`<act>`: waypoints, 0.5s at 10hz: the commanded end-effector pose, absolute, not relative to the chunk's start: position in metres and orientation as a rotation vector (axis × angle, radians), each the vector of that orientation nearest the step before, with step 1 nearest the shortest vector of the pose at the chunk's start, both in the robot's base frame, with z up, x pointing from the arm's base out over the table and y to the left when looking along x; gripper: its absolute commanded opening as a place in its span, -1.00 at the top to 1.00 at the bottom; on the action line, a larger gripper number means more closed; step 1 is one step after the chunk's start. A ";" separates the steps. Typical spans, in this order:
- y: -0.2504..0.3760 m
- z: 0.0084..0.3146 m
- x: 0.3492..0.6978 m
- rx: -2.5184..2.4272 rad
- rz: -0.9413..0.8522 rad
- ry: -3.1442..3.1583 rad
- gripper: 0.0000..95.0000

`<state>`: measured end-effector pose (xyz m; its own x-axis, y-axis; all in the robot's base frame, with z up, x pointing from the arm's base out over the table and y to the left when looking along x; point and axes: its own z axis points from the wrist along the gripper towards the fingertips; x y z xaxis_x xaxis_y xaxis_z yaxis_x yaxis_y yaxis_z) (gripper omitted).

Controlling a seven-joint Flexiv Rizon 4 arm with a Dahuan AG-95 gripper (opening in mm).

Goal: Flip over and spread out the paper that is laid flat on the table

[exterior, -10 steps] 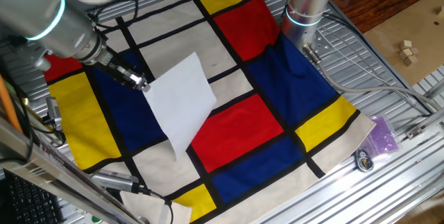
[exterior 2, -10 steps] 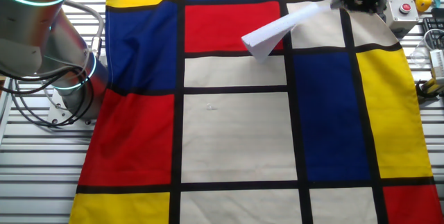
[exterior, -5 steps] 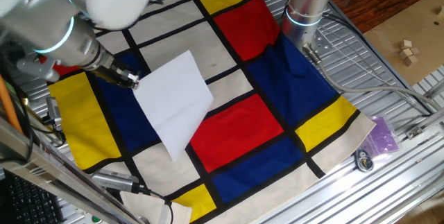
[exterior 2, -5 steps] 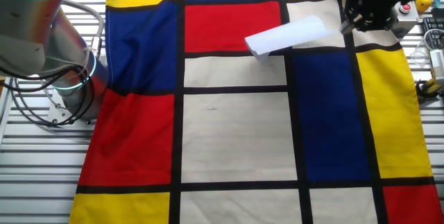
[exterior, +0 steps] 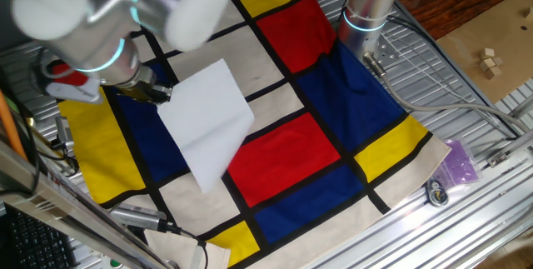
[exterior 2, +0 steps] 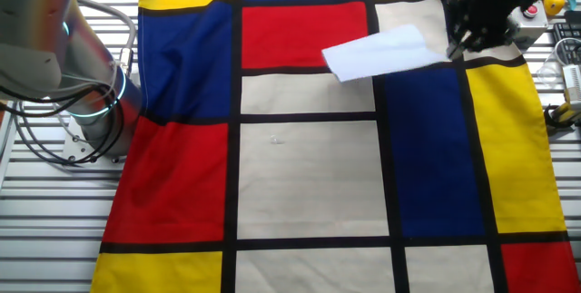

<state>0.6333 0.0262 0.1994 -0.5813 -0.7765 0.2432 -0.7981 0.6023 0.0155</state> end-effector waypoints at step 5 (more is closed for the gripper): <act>0.020 0.180 0.643 1.342 0.189 -2.588 1.00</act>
